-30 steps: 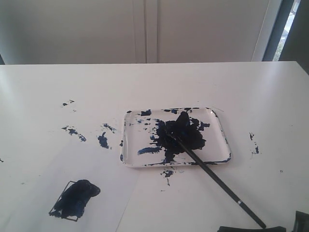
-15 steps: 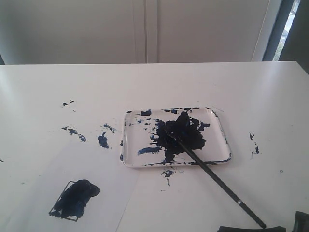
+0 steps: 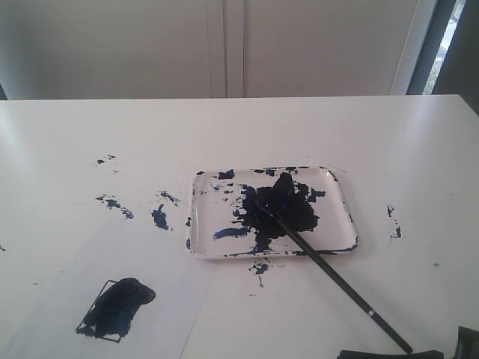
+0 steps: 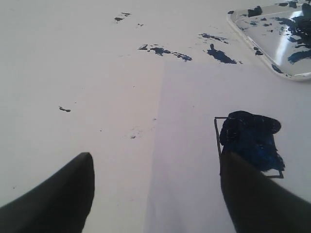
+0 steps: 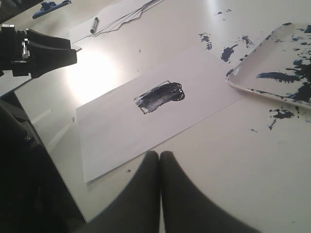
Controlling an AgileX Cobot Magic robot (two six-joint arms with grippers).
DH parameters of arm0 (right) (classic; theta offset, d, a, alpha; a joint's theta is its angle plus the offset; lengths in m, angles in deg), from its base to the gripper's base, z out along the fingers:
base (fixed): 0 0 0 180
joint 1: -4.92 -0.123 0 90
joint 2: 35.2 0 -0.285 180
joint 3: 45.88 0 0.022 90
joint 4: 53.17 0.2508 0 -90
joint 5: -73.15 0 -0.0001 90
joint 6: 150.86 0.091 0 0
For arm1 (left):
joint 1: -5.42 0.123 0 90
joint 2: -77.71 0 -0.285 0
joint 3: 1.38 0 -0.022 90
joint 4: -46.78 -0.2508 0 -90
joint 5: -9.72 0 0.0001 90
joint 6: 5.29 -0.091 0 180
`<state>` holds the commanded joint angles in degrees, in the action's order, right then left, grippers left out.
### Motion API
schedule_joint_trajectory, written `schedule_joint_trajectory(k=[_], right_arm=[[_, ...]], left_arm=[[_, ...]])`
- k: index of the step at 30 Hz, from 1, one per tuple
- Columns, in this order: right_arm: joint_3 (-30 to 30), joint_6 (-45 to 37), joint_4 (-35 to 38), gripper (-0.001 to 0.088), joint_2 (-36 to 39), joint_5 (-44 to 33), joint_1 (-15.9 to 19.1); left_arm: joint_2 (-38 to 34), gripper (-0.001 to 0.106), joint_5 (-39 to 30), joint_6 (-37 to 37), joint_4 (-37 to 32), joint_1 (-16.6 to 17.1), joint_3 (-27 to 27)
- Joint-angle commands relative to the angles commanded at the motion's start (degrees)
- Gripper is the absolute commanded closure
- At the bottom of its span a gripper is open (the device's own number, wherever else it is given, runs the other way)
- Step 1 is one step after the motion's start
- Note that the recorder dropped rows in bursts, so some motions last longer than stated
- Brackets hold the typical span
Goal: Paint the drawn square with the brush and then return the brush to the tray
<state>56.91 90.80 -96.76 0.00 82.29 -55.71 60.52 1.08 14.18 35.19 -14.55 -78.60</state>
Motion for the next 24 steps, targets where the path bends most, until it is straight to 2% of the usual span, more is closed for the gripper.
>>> schedule_joint_trajectory(k=[2,4,7,24], right_arm=[[0.0,0.0,0.0,0.0868,0.0,0.0,0.0],[0.0,0.0,0.0,0.0868,0.0,0.0,0.0],[0.0,0.0,0.0,0.0868,0.0,0.0,0.0],[0.0,0.0,0.0,0.0868,0.0,0.0,0.0]], left_arm=[[0.0,0.030,-1.5,0.0,0.1,0.0,0.0],[0.0,0.030,-5.3,-0.1,4.6,0.0,0.0],[0.0,0.030,-4.9,-0.1,6.9,0.0,0.0],[0.0,0.030,-4.9,-0.1,6.9,0.0,0.0]])
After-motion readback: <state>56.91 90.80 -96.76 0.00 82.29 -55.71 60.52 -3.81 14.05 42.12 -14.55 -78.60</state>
